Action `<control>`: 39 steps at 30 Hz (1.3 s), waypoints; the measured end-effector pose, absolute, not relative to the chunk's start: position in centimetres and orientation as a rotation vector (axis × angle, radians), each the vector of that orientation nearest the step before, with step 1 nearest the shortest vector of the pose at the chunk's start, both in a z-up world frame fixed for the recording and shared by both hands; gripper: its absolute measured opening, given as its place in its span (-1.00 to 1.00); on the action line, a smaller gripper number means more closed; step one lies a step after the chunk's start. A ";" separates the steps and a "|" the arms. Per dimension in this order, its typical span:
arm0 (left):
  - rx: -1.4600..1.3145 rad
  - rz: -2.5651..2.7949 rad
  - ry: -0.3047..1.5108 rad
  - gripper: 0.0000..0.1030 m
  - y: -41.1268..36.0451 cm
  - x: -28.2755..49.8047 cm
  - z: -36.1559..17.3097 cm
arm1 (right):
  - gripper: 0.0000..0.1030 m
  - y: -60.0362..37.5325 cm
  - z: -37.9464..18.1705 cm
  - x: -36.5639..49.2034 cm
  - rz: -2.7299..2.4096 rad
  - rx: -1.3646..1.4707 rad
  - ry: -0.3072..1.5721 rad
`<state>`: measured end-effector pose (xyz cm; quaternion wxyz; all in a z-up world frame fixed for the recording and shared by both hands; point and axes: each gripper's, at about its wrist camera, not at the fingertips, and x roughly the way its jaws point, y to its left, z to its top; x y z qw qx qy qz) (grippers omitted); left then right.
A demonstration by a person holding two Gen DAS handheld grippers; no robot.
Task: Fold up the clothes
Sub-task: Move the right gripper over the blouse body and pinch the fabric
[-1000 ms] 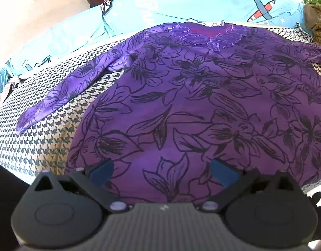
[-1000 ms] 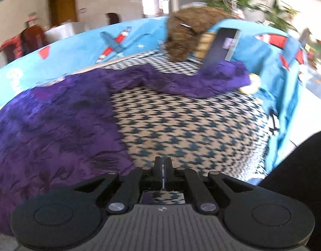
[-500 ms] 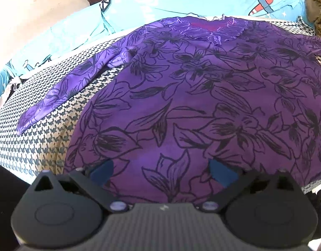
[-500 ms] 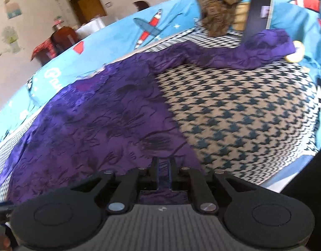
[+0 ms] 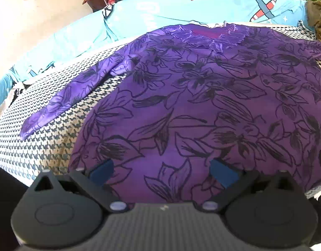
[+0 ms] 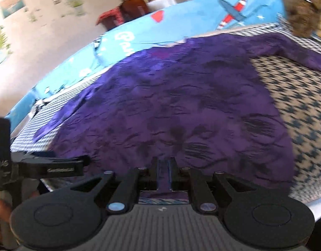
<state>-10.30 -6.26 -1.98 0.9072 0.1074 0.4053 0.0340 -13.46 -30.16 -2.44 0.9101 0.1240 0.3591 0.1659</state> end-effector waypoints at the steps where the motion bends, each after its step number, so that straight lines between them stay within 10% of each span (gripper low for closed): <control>1: 0.220 0.076 0.836 1.00 -6.2 -10.3 -2.0 | -0.80 -29.7 -2.4 -13.4 0.357 0.242 0.740; 12: 0.157 0.144 0.863 1.00 -4.4 -9.6 -2.1 | -0.15 -25.6 -2.9 -14.0 0.436 0.026 0.729; 24: 0.151 0.157 0.872 1.00 -4.0 -9.5 -2.2 | -0.12 -21.7 -5.5 -13.4 0.387 -0.235 0.745; 31: 0.143 0.169 0.874 1.00 -3.7 -9.4 -2.2 | -0.86 -22.2 -5.4 -13.3 0.355 -0.231 0.736; 39: 0.151 0.174 0.884 1.00 -3.6 -9.2 -2.5 | -0.89 -22.2 -5.5 -14.2 0.435 -0.250 0.787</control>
